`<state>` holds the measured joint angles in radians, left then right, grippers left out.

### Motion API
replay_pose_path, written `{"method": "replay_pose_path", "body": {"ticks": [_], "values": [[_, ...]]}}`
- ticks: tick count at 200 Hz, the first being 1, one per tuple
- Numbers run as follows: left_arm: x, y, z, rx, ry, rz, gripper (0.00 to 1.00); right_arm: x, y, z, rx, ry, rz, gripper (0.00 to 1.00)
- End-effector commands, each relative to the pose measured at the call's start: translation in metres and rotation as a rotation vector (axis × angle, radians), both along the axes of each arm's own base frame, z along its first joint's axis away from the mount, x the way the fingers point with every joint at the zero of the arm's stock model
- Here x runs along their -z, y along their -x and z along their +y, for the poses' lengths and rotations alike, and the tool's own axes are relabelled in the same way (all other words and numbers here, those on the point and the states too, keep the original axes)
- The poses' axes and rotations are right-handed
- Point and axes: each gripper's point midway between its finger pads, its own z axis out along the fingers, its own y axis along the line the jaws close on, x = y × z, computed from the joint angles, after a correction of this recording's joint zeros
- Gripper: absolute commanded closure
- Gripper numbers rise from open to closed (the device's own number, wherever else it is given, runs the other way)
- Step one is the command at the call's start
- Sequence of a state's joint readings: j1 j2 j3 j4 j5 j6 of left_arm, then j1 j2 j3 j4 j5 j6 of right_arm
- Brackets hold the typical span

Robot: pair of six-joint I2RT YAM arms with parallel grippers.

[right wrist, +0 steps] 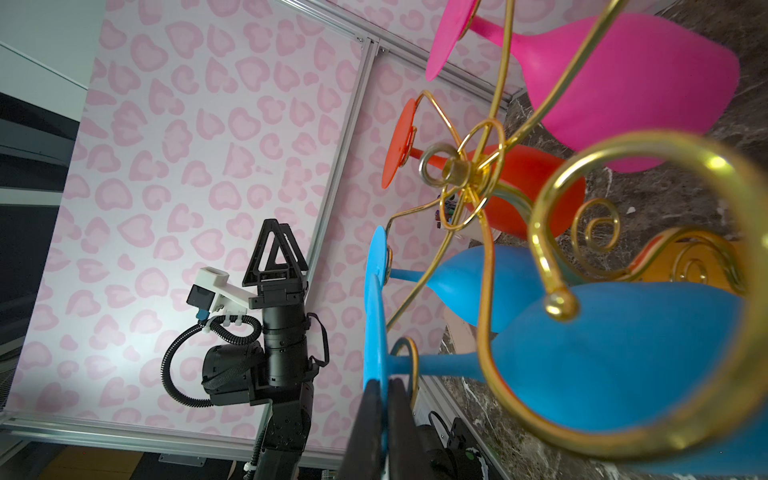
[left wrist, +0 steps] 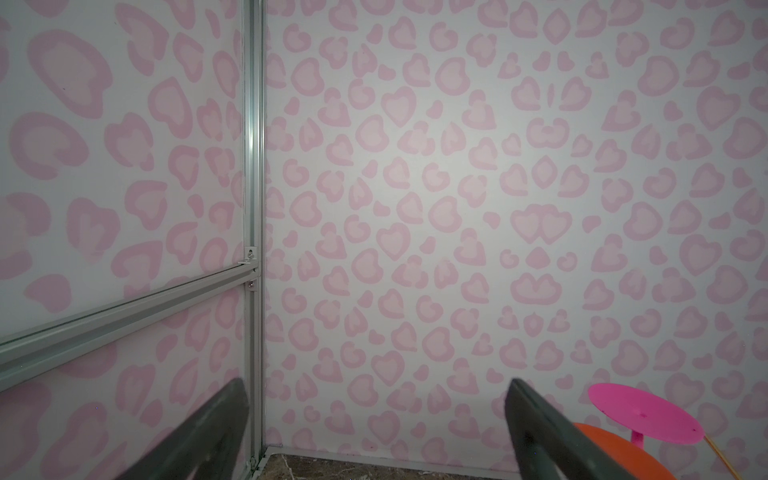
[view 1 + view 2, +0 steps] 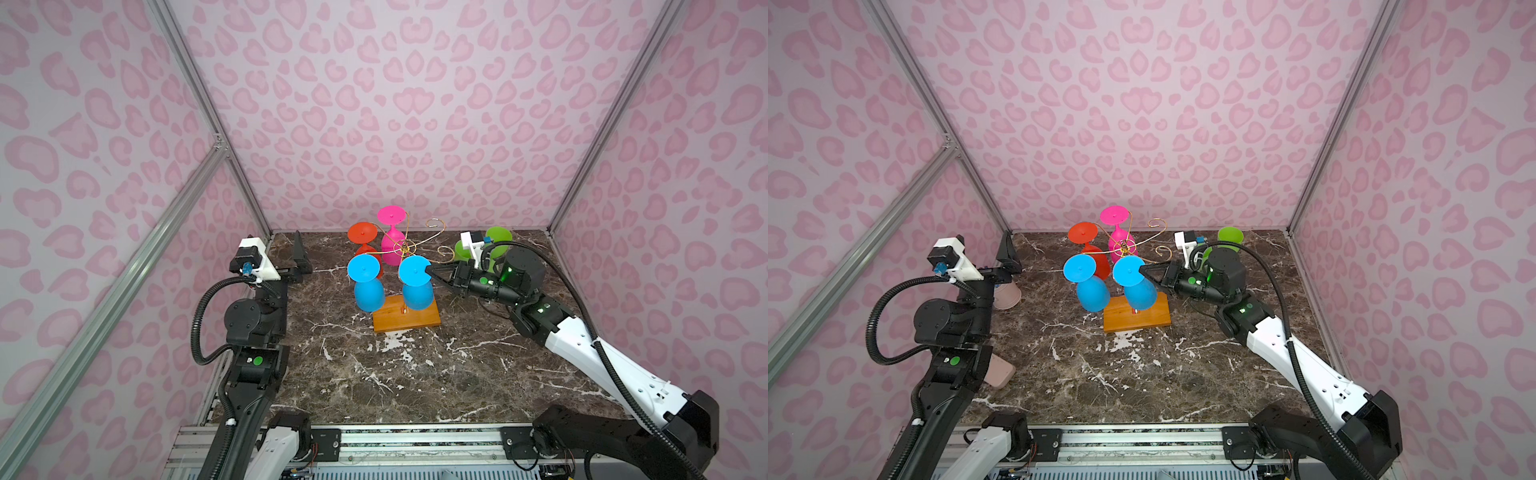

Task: Take the wine glass off the wine glass rack
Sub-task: 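Close the right gripper on the blue glass foot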

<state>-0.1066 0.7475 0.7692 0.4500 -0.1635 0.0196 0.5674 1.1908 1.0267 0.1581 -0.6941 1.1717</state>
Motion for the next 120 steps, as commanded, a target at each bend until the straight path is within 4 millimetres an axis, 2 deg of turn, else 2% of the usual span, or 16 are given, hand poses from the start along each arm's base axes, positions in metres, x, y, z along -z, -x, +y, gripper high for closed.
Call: {"method": "replay_pose_path", "body": {"ticks": [1, 70, 120], "values": [[-0.004, 0.002, 0.000, 0.001, -0.003, -0.019, 0.03, -0.013, -0.002, -0.002, 0.018, -0.038, -0.040, 1.00], [-0.004, 0.003, 0.000, 0.002, -0.002, -0.021, 0.03, -0.023, 0.003, -0.007, 0.037, -0.049, -0.057, 1.00], [-0.005, 0.004, 0.000, 0.002, -0.002, -0.023, 0.03, -0.025, 0.009, 0.000, 0.017, -0.043, -0.062, 1.00]]}}
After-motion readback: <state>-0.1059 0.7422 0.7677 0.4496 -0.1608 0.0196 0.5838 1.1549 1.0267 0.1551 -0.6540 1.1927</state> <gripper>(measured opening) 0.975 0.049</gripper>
